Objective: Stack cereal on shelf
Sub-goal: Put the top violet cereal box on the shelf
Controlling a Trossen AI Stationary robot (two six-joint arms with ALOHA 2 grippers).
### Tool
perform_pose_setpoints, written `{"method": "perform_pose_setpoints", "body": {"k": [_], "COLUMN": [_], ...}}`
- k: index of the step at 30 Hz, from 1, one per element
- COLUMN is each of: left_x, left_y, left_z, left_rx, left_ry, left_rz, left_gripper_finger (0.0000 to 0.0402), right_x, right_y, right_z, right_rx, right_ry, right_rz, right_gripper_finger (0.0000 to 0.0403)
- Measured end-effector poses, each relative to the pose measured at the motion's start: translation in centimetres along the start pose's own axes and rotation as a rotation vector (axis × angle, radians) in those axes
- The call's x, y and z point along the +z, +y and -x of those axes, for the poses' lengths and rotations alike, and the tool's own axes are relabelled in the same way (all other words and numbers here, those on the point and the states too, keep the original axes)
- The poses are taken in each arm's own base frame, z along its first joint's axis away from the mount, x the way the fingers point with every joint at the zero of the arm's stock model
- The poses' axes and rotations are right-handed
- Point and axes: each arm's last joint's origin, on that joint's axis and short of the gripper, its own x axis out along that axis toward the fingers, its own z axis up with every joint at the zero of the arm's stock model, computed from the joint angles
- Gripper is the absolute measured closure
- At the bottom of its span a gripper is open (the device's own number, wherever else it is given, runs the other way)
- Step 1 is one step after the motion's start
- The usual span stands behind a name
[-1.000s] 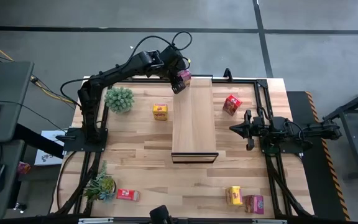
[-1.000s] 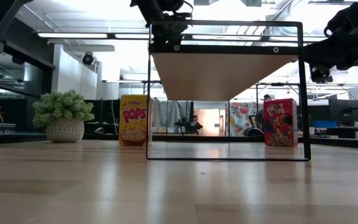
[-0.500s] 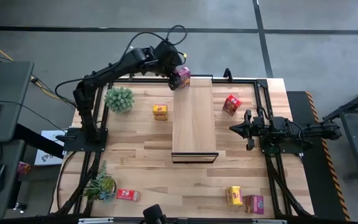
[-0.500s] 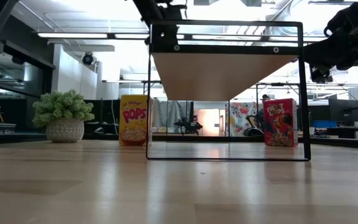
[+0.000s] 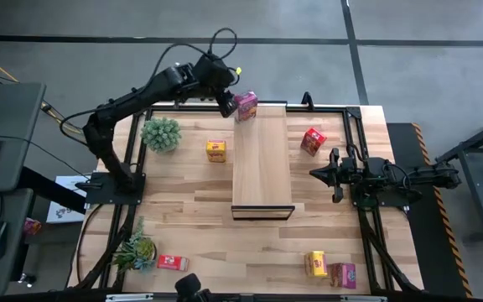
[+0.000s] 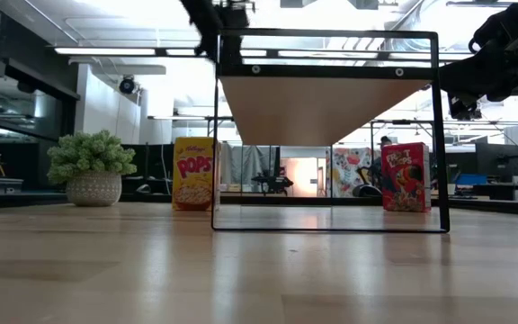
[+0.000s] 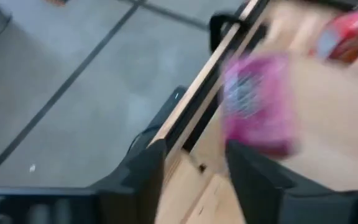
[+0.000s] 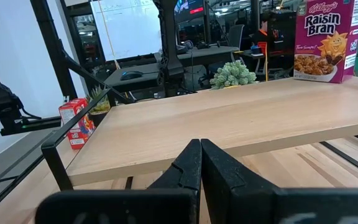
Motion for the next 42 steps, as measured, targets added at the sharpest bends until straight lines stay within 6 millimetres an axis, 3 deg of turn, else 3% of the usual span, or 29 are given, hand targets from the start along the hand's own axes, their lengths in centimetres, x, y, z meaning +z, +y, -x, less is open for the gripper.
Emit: {"method": "perform_pose_setpoints", "body": {"k": [6,10,15,24,42], "left_x": [-5.1,-7.5,-9.8,-10.4,-10.9], "left_y": [0.9,1.5,0.0,-1.9,-4.8], "left_z": [-3.9,-4.3,-6.2,-8.5,-8.0], "left_rx": [0.045,-0.023,-0.172,-0.178,-0.254], "left_ry": [-0.113,-0.285,-0.302,-0.324,-0.243], "left_rz": [0.074,0.182,0.190,0.190,0.199], "left_gripper_finger": [0.0390,0.0387,0.0398,0.0401,0.0401], "right_x": [0.0,0.0,0.0,0.0,0.0], "right_y": [0.0,0.0,0.0,0.0,0.0], "right_z": [0.0,0.0,0.0,0.0,0.0], "right_rx": [0.000,0.000,0.000,0.000,0.000], "right_ry": [0.000,0.000,-0.001,-0.001,-0.001], "right_rz": [0.000,0.000,0.000,0.000,0.000], "right_gripper_finger": [0.0401,0.0401,0.0401,0.0401,0.0401]}}
